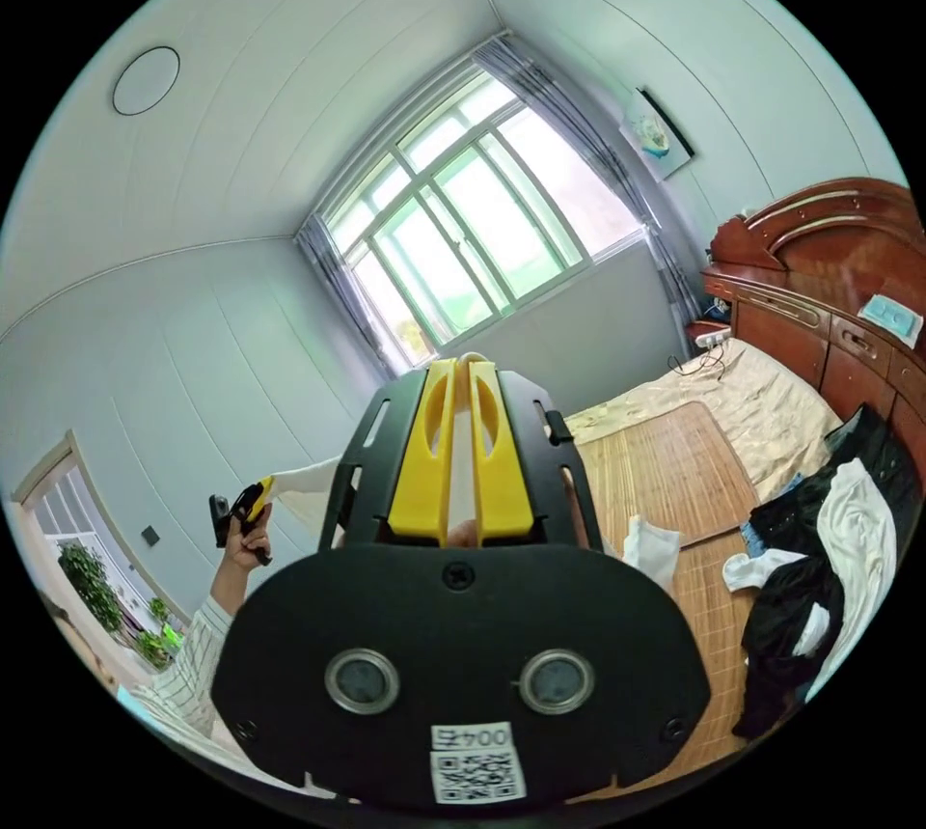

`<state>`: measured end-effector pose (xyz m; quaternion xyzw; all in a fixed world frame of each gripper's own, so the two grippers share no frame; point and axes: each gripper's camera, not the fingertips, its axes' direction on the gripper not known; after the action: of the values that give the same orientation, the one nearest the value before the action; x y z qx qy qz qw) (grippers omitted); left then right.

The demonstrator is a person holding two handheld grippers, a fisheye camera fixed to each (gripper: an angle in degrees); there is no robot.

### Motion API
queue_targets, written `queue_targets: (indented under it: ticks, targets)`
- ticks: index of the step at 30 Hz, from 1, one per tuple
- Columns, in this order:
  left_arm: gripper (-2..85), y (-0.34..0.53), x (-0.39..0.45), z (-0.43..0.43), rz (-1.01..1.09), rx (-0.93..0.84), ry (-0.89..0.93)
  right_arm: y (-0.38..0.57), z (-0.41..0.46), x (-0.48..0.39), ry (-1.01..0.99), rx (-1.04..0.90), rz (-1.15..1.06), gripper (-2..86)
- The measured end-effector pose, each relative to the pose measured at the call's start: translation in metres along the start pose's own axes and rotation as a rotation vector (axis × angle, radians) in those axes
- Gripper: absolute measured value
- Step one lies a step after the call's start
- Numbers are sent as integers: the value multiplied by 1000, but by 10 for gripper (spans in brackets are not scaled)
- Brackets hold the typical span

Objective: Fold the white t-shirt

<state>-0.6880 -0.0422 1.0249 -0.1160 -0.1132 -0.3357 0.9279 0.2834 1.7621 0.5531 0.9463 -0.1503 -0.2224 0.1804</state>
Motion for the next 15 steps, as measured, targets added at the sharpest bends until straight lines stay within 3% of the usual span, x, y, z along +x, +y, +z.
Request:
queue_targets:
  ticks: [5,8,15]
  targets:
    - [30,35,-4,-10,80,34,59,-1,15,-7,-31,-30,-92,36]
    - [30,116,-46,-2,60,-34,74,31,31,12,-39,-126,-121,37]
    - [30,404,-187,38,-132,-292,28,158,79,88,12,-423,-26,36]
